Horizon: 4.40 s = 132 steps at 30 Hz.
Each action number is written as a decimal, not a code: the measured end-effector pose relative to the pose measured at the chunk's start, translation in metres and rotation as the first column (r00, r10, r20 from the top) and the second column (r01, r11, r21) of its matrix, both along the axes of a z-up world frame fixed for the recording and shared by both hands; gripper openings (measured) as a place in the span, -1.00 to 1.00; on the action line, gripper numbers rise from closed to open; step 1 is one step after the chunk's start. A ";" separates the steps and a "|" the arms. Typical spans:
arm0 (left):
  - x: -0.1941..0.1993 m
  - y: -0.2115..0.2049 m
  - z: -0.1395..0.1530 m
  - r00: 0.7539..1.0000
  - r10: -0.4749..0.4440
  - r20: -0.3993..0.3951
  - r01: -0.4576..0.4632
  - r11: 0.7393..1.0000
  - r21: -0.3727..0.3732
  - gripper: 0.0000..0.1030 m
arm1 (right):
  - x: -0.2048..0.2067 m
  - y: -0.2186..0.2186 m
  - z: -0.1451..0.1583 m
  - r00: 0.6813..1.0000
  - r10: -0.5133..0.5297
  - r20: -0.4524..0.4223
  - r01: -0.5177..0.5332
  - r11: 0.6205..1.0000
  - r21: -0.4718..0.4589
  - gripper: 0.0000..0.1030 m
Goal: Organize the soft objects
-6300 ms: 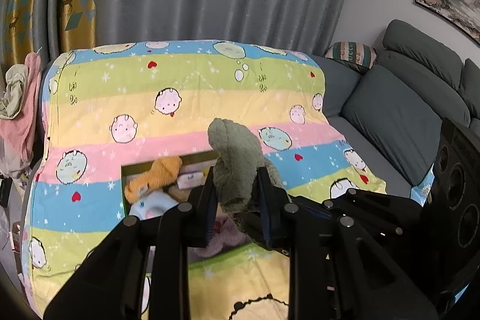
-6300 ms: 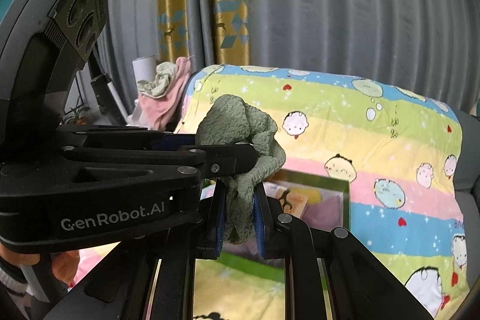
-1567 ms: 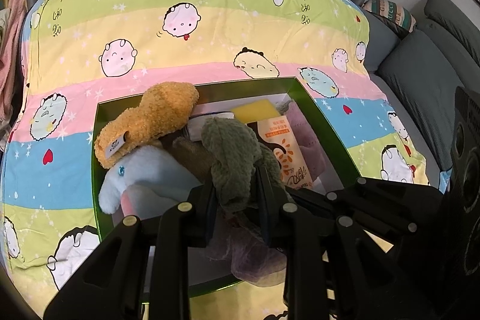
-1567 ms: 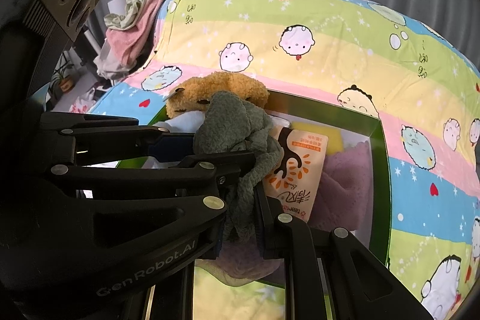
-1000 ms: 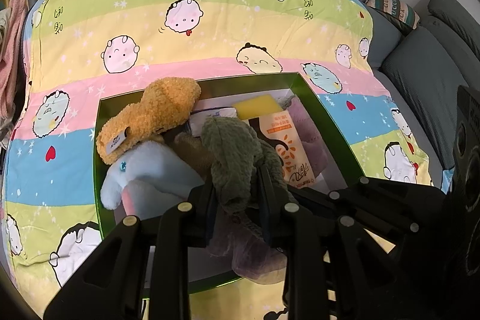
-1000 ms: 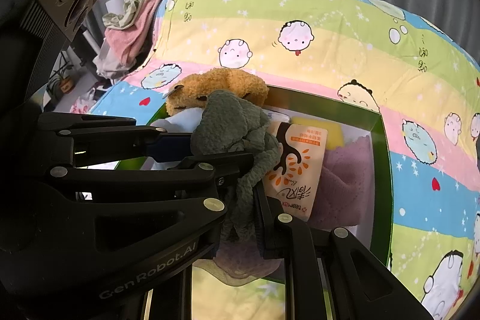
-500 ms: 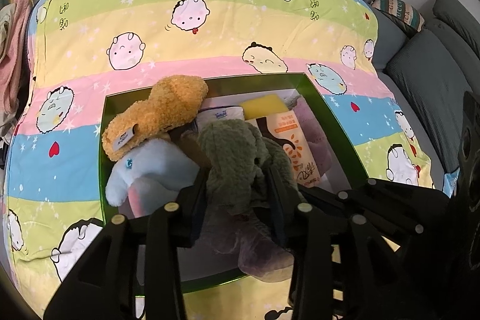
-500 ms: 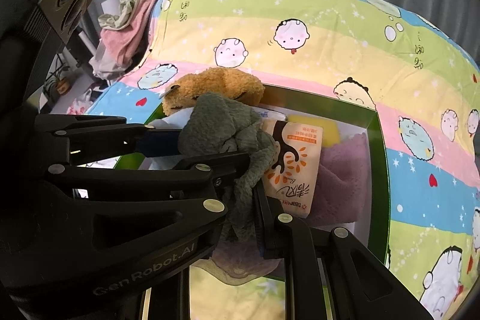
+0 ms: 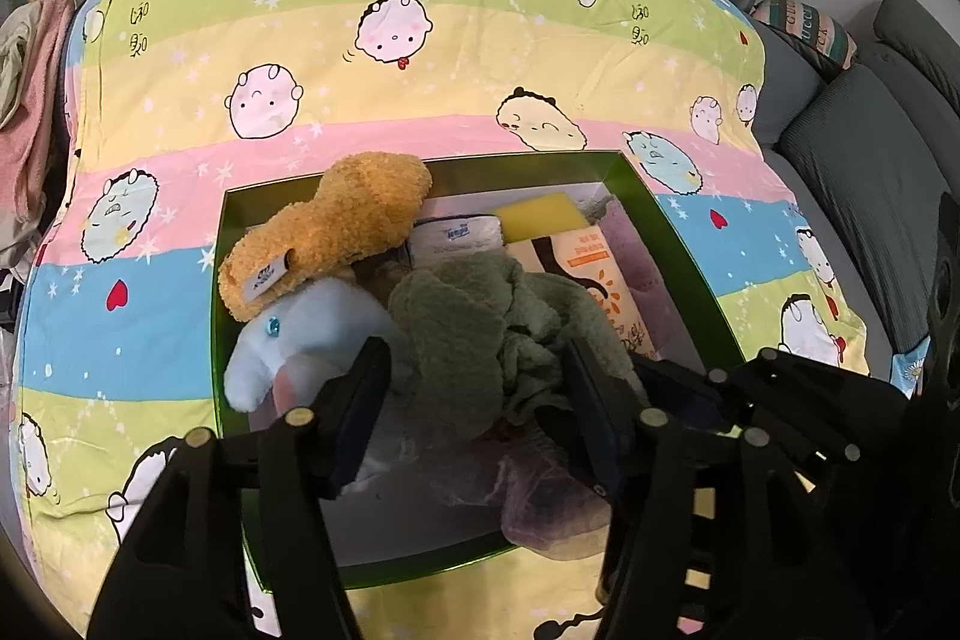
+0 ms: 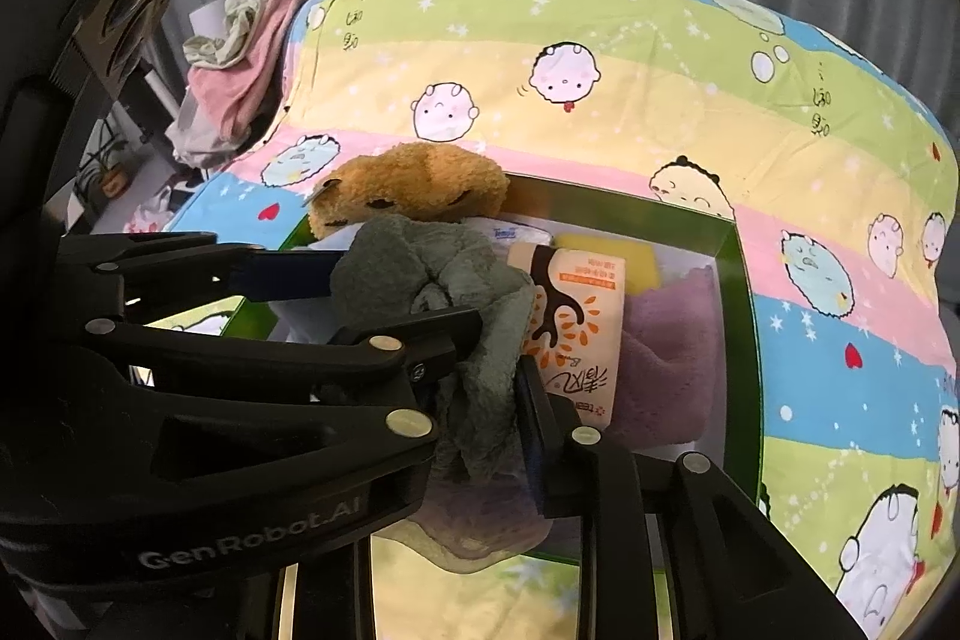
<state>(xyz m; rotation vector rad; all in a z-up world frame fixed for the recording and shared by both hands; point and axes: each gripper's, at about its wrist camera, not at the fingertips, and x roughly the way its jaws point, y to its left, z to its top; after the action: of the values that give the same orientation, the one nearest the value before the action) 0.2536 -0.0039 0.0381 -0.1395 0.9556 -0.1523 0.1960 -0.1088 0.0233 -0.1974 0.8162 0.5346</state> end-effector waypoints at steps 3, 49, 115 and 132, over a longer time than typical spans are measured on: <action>-0.001 0.001 0.000 1.000 0.003 -0.002 -0.003 1.000 -0.003 0.18 | 0.000 -0.001 0.000 1.000 -0.009 0.004 0.010 1.000 -0.004 -0.33; -0.011 -0.002 0.011 0.999 0.033 0.004 -0.034 0.999 0.017 0.73 | -0.010 -0.014 0.015 0.997 -0.056 0.046 0.057 0.998 -0.009 0.20; -0.043 0.019 0.028 0.990 0.141 0.027 -0.143 0.984 0.106 0.98 | -0.017 -0.045 0.034 0.966 -0.235 0.104 0.243 0.968 -0.069 0.99; -0.059 0.034 0.042 0.979 0.200 0.028 -0.202 0.973 0.113 0.98 | -0.022 -0.052 0.059 0.941 -0.313 0.132 0.320 0.947 -0.037 0.99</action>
<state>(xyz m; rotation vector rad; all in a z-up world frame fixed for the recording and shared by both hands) 0.1948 0.0299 0.0800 -0.1272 0.9255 0.0888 0.1742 -0.1607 0.0820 -0.1473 0.7238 0.1925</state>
